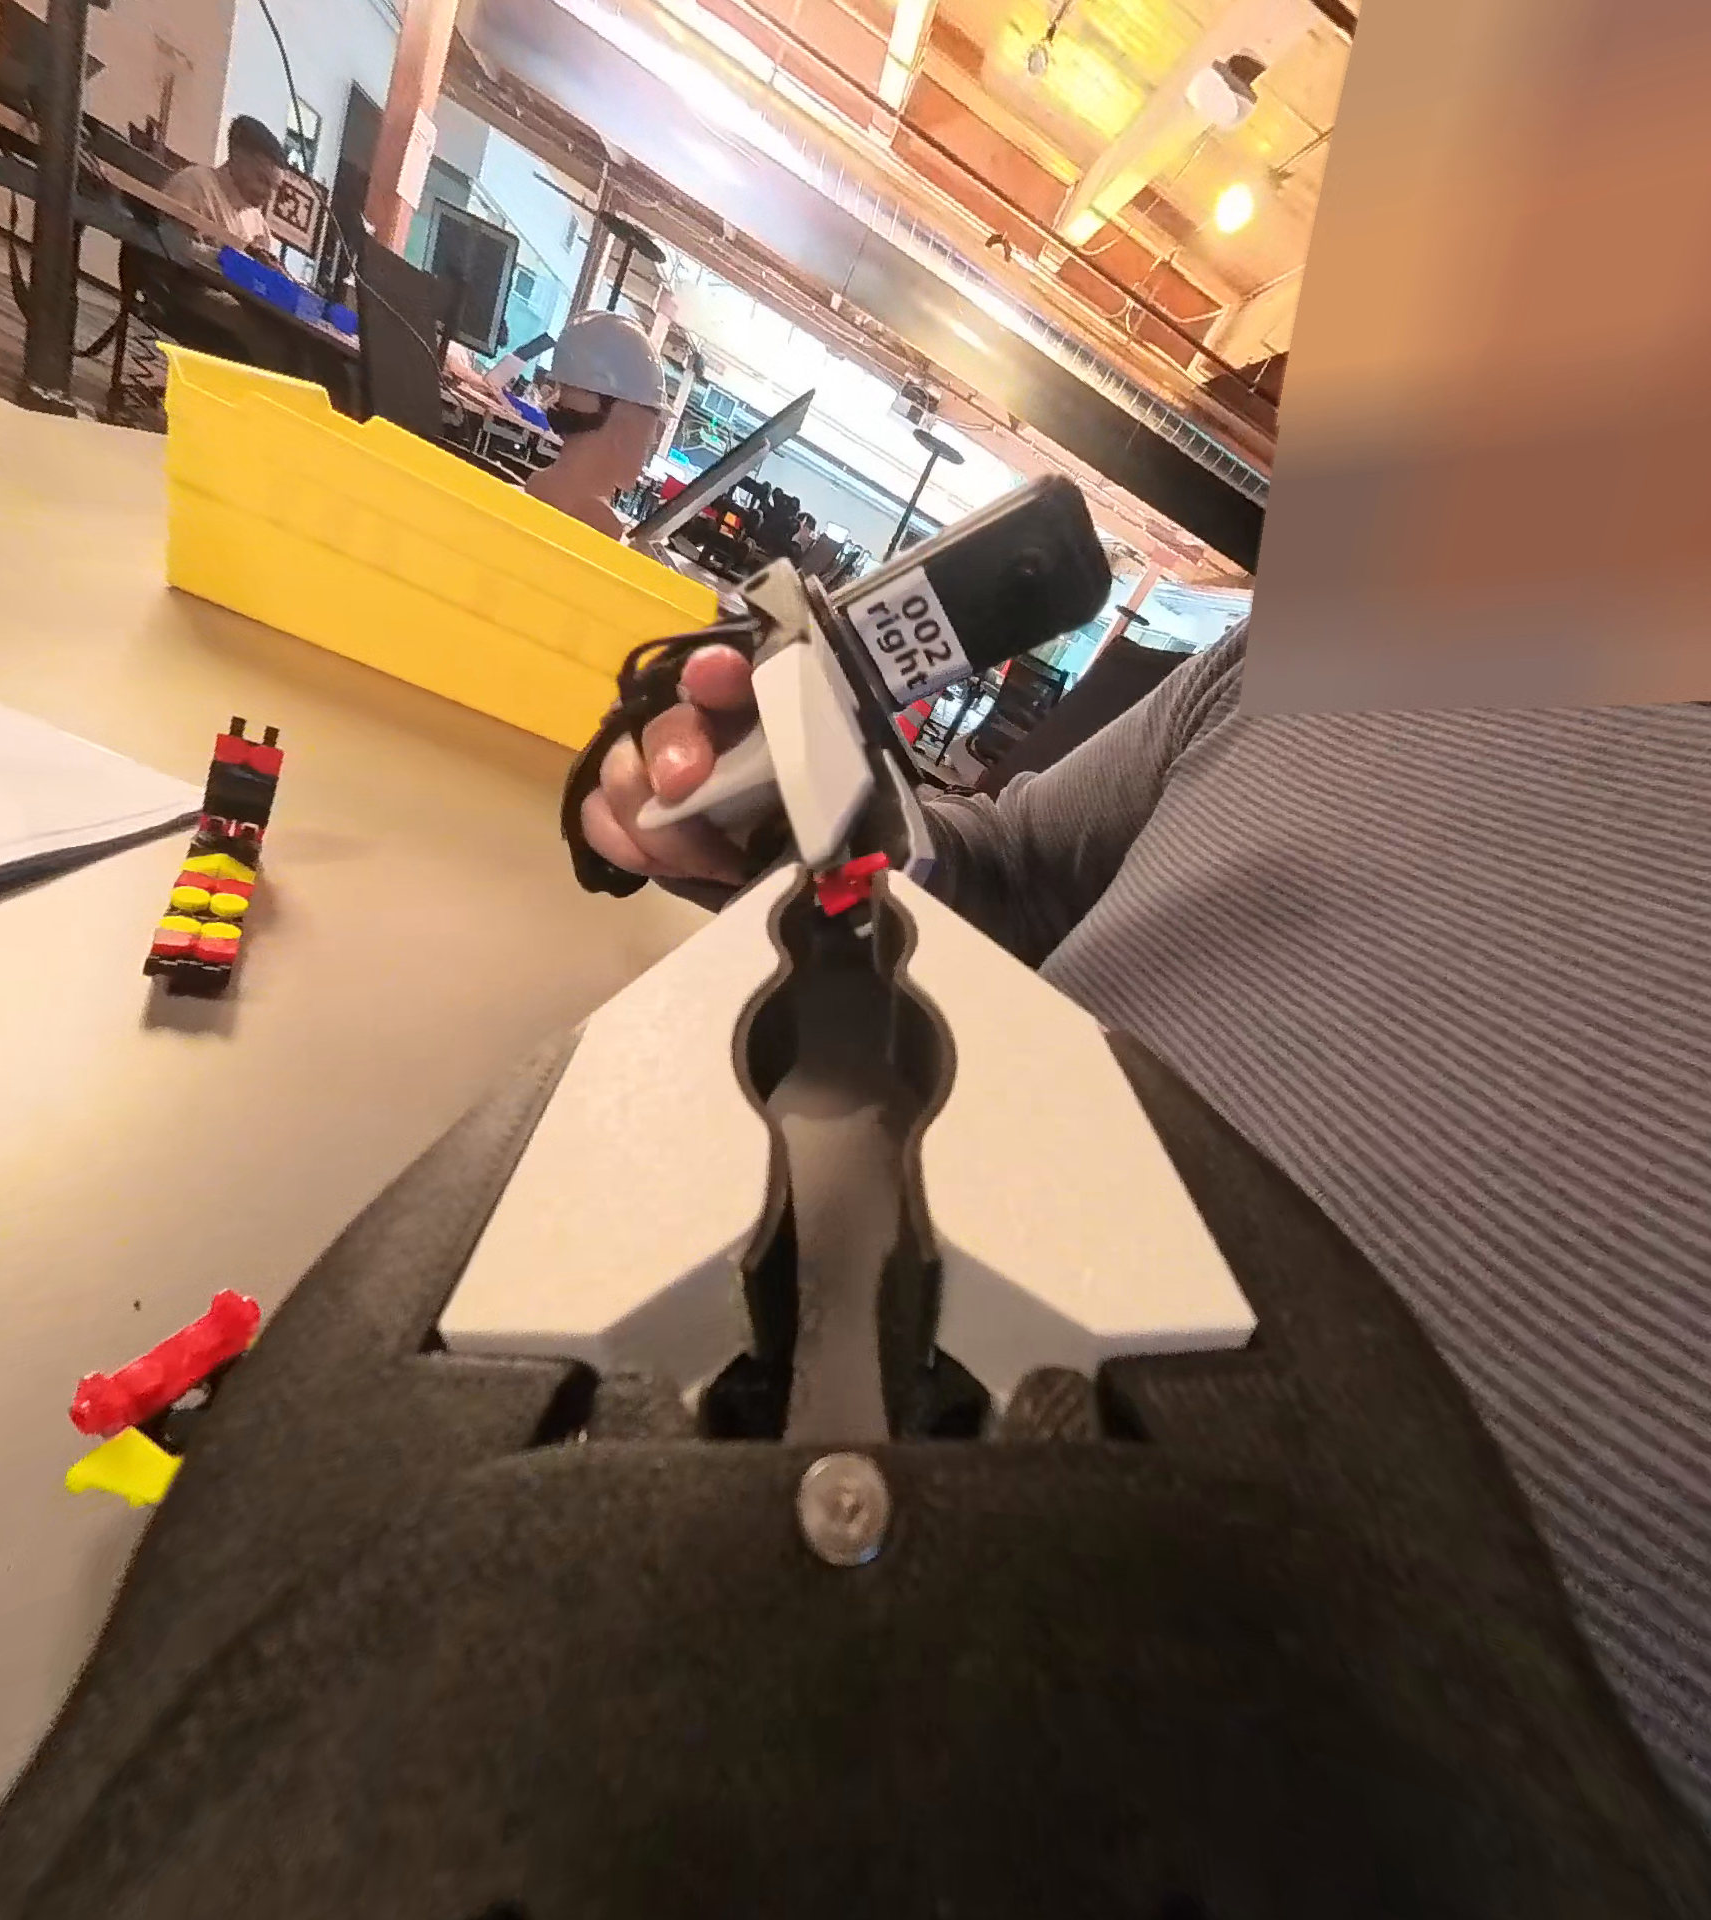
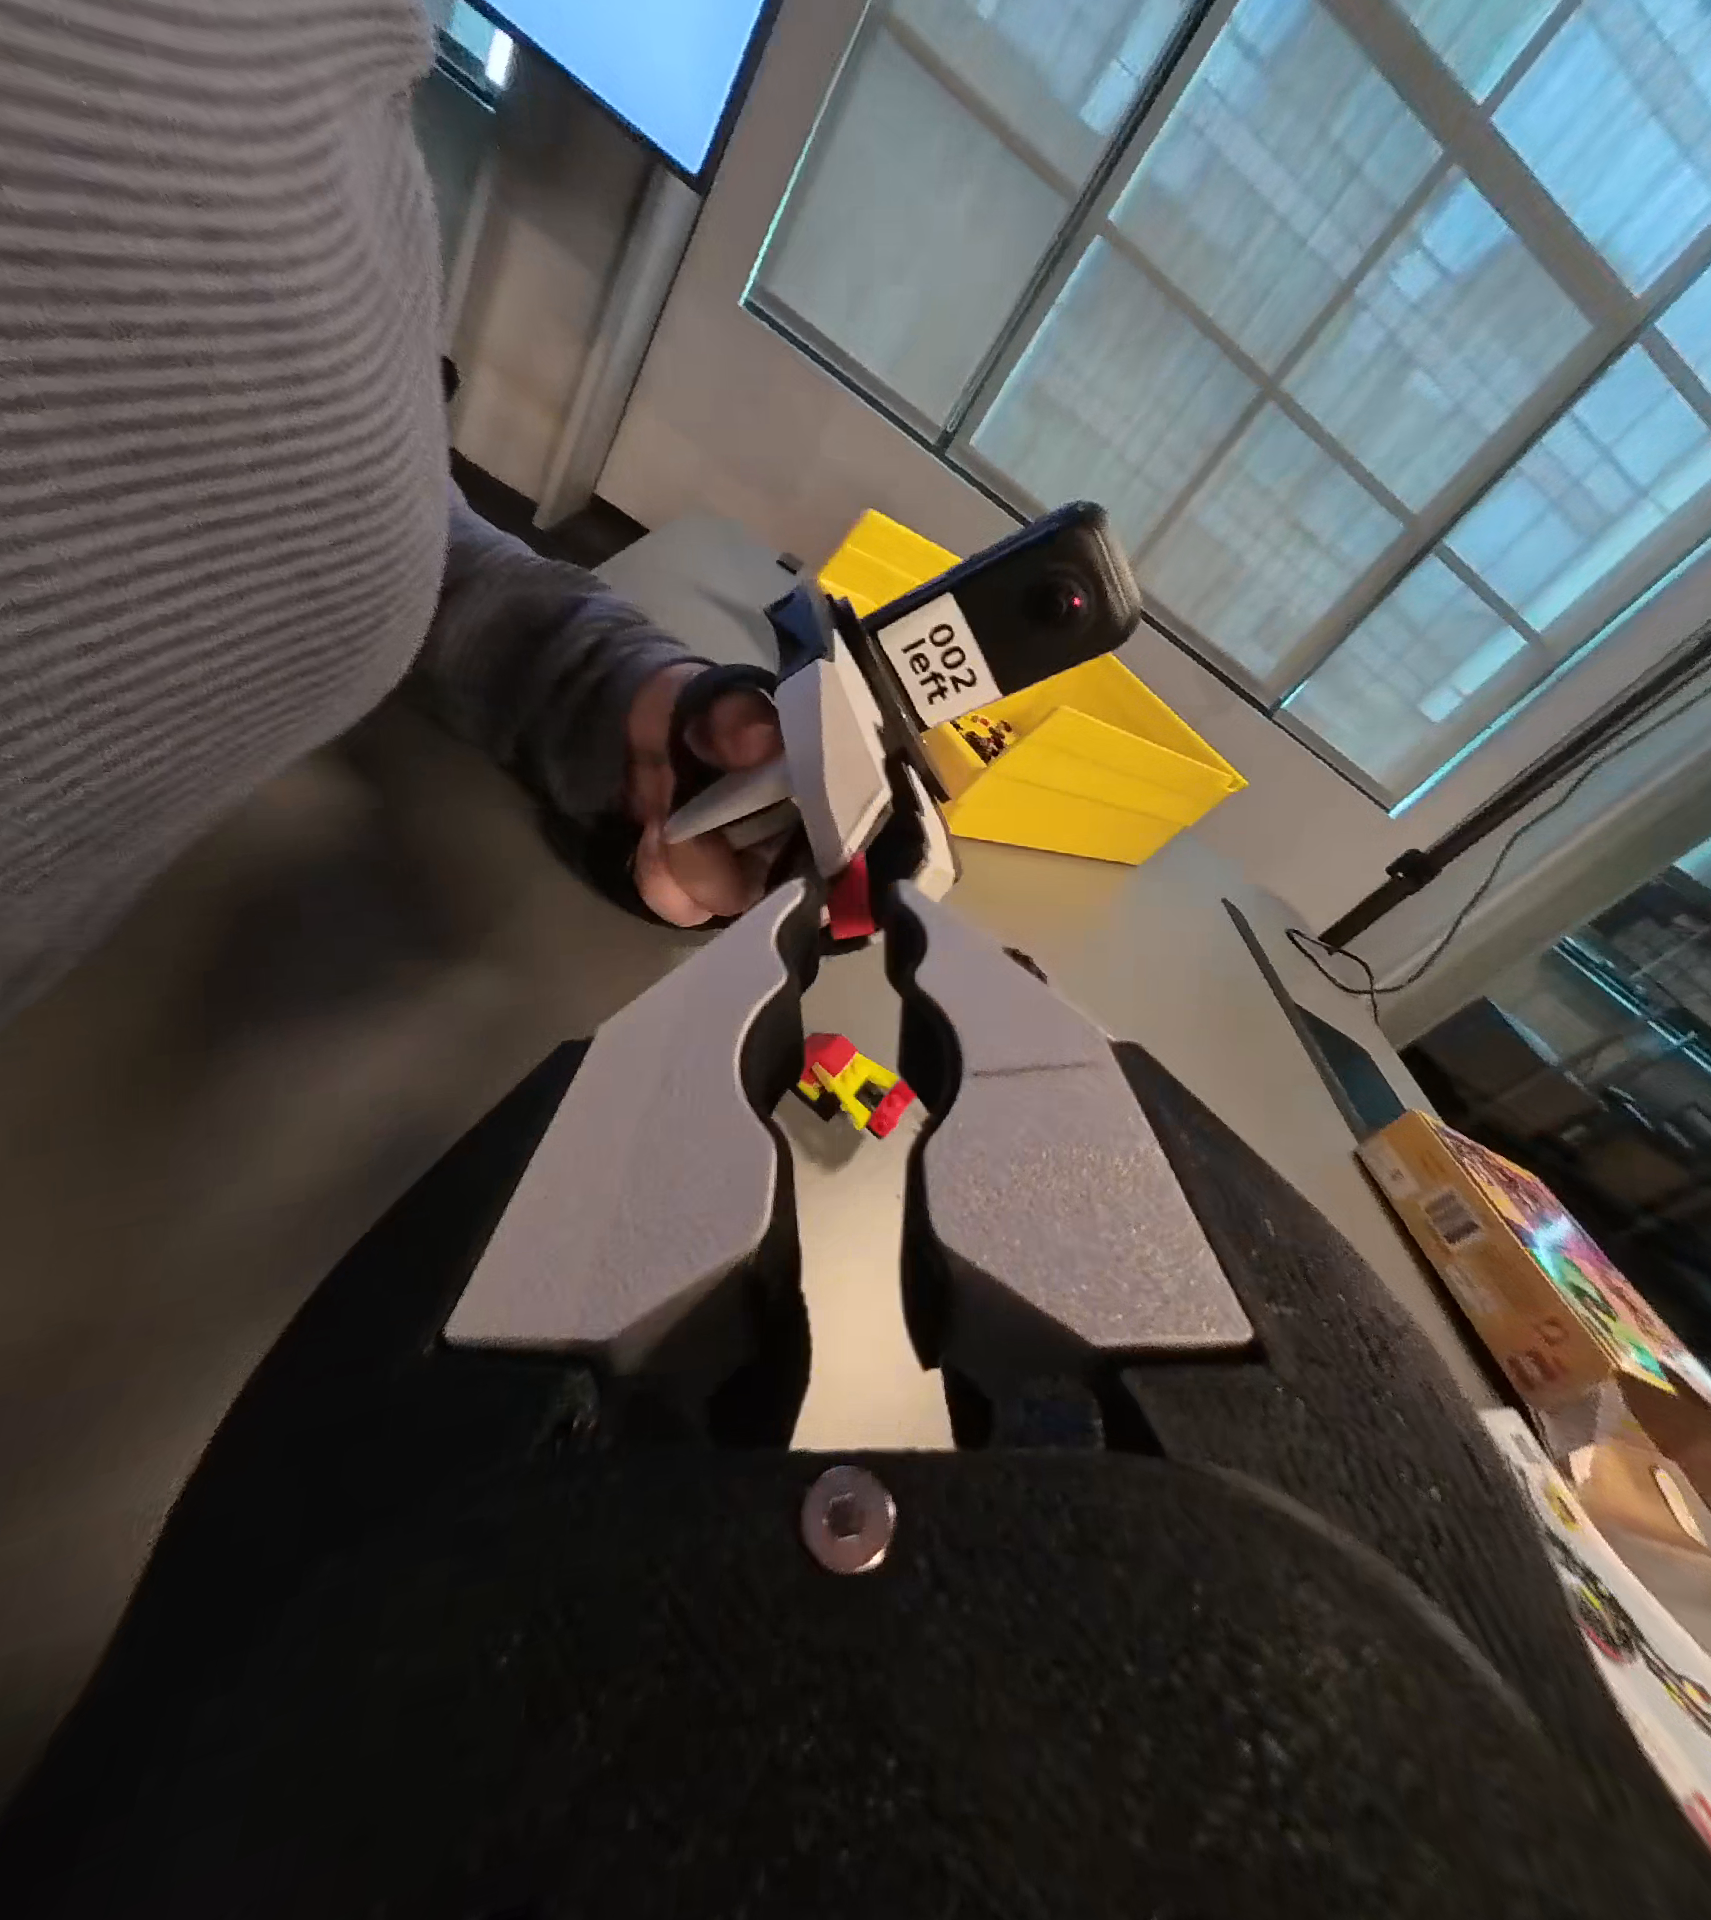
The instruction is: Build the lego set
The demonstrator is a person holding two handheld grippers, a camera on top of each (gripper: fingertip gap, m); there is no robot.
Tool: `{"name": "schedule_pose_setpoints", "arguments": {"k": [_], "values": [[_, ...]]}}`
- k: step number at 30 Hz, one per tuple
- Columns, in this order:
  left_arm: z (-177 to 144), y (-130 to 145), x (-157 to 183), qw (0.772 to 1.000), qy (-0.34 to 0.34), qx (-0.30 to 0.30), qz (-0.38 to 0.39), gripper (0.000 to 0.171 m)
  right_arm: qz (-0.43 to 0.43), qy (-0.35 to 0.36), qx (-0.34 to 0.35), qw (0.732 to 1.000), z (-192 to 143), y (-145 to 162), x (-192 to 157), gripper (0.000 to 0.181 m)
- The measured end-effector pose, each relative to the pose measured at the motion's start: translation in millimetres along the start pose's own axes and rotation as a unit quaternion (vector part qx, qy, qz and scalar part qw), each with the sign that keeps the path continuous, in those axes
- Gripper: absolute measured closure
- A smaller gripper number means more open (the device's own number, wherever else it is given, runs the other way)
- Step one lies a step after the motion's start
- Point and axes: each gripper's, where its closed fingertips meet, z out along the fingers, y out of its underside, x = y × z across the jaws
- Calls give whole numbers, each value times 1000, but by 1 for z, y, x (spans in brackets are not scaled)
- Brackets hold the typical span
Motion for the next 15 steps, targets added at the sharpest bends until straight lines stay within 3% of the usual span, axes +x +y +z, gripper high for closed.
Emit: {"name": "schedule_pose_setpoints", "arguments": {"k": [3, 6, 7, 9, 11, 12, 15], "values": [[-1, 2, 0, 1000, 0, -6, 0, 162, -35, 6, -9, 999, 0, 1, -2, 176], [-4, 2, -9, 999, -44, -8, -7, 163, -64, 16, -45, 997, -1, 12, 2, 176], [-9, 1, -16, 997, -77, -11, -1, 161, -61, 14, -57, 996, -3, 16, 3, 176], [-30, -1, -40, 979, -199, -21, 22, 140, -51, 1, -105, 993, -8, 31, 7, 176], [-64, 1, -62, 941, -327, -41, 78, 138, -23, -32, -185, 982, -12, 51, 5, 176], [-76, 5, -66, 926, -361, -57, 93, 129, -6, -48, -233, 971, -15, 62, 3, 176], [-86, 23, -63, 920, -374, -104, 58, 122, 36, -78, -331, 940, -22, 79, -3, 176]]}}
